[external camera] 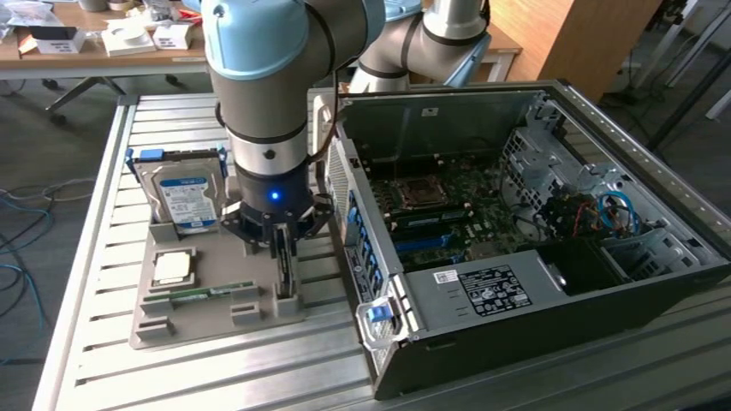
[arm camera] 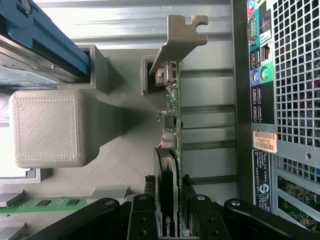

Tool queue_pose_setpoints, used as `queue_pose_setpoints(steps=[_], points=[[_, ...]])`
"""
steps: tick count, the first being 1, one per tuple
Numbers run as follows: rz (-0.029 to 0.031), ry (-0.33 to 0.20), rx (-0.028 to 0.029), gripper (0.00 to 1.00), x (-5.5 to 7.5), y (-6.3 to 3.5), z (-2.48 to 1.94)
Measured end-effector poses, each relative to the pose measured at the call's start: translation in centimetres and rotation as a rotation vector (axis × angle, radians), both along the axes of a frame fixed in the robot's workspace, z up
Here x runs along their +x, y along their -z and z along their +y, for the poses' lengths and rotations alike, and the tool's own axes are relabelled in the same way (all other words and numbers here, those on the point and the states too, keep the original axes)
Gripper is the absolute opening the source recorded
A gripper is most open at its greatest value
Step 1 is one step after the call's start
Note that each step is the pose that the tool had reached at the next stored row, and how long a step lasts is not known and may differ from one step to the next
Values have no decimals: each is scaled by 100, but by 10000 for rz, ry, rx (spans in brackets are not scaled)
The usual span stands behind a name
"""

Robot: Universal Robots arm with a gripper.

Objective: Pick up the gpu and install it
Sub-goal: 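Pick up the gpu and move the gpu toward the slot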

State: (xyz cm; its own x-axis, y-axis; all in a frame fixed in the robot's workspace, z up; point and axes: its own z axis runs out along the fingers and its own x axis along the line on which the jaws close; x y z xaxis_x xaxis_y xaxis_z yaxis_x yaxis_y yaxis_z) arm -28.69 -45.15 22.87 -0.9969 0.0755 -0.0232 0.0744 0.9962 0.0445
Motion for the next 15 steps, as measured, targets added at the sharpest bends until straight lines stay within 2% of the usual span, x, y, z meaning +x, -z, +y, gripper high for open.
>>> queue_pose_setpoints(steps=[1, 2, 3, 7, 8, 12, 15], points=[[7, 0, 2, 33, 2, 1, 1], [39, 0, 1, 33, 7, 0, 0], [96, 3, -1, 33, 13, -1, 0], [386, 16, 0, 33, 37, 0, 0], [429, 16, 1, 33, 40, 1, 0], [477, 17, -1, 33, 49, -1, 0], [548, 18, 1, 33, 85, 0, 0]])
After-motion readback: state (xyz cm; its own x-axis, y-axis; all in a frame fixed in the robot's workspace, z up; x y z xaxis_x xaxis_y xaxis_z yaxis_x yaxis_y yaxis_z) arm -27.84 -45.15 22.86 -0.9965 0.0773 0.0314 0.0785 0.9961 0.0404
